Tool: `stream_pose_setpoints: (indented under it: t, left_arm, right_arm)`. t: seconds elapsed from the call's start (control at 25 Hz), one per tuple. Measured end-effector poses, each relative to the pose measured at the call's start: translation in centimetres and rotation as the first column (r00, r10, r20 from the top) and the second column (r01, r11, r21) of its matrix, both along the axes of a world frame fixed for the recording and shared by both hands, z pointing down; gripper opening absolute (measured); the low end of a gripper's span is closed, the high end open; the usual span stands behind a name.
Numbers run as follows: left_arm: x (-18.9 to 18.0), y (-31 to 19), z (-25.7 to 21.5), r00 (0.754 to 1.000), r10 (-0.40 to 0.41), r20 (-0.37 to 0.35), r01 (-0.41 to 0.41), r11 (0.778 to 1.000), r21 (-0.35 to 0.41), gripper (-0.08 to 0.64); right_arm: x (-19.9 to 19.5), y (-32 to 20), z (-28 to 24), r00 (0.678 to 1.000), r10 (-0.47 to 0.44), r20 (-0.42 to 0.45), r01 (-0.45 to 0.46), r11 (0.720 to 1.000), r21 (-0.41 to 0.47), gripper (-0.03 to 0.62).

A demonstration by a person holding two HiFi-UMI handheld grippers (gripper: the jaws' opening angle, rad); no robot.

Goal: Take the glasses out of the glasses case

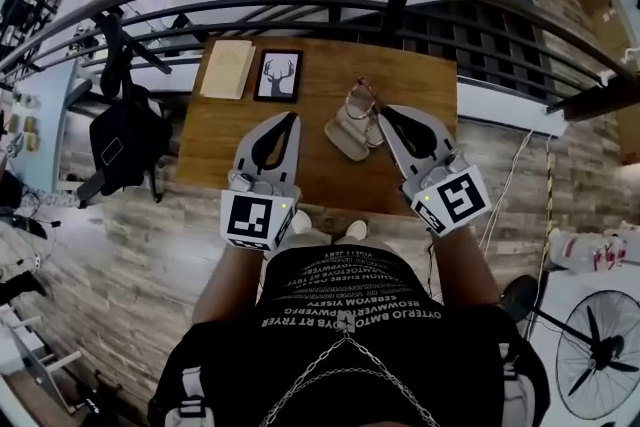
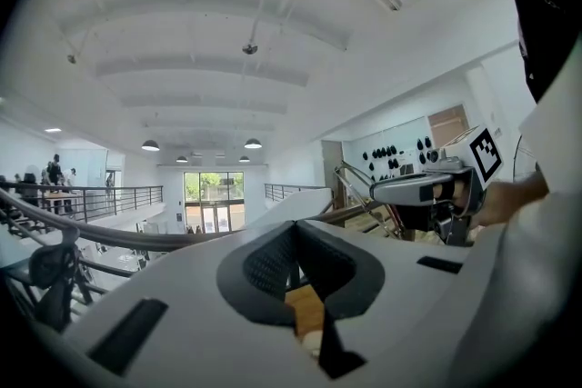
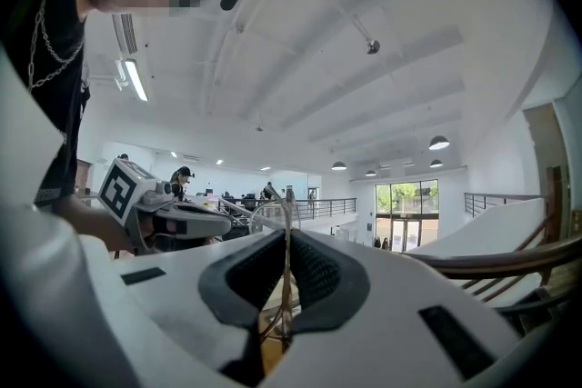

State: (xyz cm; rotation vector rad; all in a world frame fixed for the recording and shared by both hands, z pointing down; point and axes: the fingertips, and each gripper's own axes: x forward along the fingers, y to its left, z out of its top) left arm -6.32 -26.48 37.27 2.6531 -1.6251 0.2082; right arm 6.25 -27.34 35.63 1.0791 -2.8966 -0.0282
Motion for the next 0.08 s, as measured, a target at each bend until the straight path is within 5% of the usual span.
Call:
stream_pose_setpoints:
  t: [0.08]
  left_arm:
    - [-1.18, -0.68, 0.05, 1.0, 0.003, 0.001, -0.003, 1.0, 0.003, 0.026]
  right_arm:
    - [-0.73, -0.76, 0.22, 1.0, 0.011, -0.002, -0.011, 1.0, 0.002, 0.028]
